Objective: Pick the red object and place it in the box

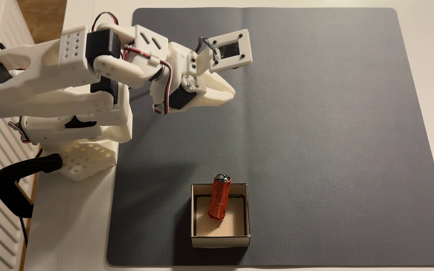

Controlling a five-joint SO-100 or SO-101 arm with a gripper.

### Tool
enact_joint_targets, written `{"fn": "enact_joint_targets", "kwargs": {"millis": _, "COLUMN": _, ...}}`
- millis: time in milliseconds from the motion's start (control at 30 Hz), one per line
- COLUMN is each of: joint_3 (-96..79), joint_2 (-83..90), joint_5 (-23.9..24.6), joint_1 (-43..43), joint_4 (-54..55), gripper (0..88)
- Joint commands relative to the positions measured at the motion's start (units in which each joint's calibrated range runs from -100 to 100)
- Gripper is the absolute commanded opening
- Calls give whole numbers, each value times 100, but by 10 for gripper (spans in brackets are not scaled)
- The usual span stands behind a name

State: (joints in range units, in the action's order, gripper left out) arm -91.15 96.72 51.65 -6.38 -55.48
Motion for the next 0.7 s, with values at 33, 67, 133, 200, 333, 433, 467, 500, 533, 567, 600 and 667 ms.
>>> {"fn": "enact_joint_targets", "kwargs": {"millis": 33, "joint_3": -432, "joint_2": 251, "joint_5": 14, "joint_1": 59, "joint_4": -405, "gripper": 8}}
{"fn": "enact_joint_targets", "kwargs": {"millis": 67, "joint_3": -504, "joint_2": 251, "joint_5": 9, "joint_1": 104, "joint_4": -484, "gripper": 8}}
{"fn": "enact_joint_targets", "kwargs": {"millis": 133, "joint_3": -640, "joint_2": 234, "joint_5": -2, "joint_1": 208, "joint_4": -641, "gripper": 8}}
{"fn": "enact_joint_targets", "kwargs": {"millis": 200, "joint_3": -803, "joint_2": 234, "joint_5": 4, "joint_1": 304, "joint_4": -728, "gripper": 8}}
{"fn": "enact_joint_targets", "kwargs": {"millis": 333, "joint_3": -876, "joint_2": 217, "joint_5": -28, "joint_1": 408, "joint_4": -877, "gripper": 8}}
{"fn": "enact_joint_targets", "kwargs": {"millis": 433, "joint_3": -876, "joint_2": 192, "joint_5": -28, "joint_1": 416, "joint_4": -1061, "gripper": 8}}
{"fn": "enact_joint_targets", "kwargs": {"millis": 467, "joint_3": -876, "joint_2": 200, "joint_5": -12, "joint_1": 416, "joint_4": -1183, "gripper": 8}}
{"fn": "enact_joint_targets", "kwargs": {"millis": 500, "joint_3": -876, "joint_2": 217, "joint_5": -2, "joint_1": 416, "joint_4": -1305, "gripper": 8}}
{"fn": "enact_joint_targets", "kwargs": {"millis": 533, "joint_3": -876, "joint_2": 217, "joint_5": 4, "joint_1": 416, "joint_4": -1401, "gripper": 8}}
{"fn": "enact_joint_targets", "kwargs": {"millis": 567, "joint_3": -876, "joint_2": 217, "joint_5": 4, "joint_1": 416, "joint_4": -1489, "gripper": 8}}
{"fn": "enact_joint_targets", "kwargs": {"millis": 600, "joint_3": -876, "joint_2": 217, "joint_5": -2, "joint_1": 416, "joint_4": -1576, "gripper": 8}}
{"fn": "enact_joint_targets", "kwargs": {"millis": 667, "joint_3": -876, "joint_2": 209, "joint_5": -2, "joint_1": 416, "joint_4": -1804, "gripper": 8}}
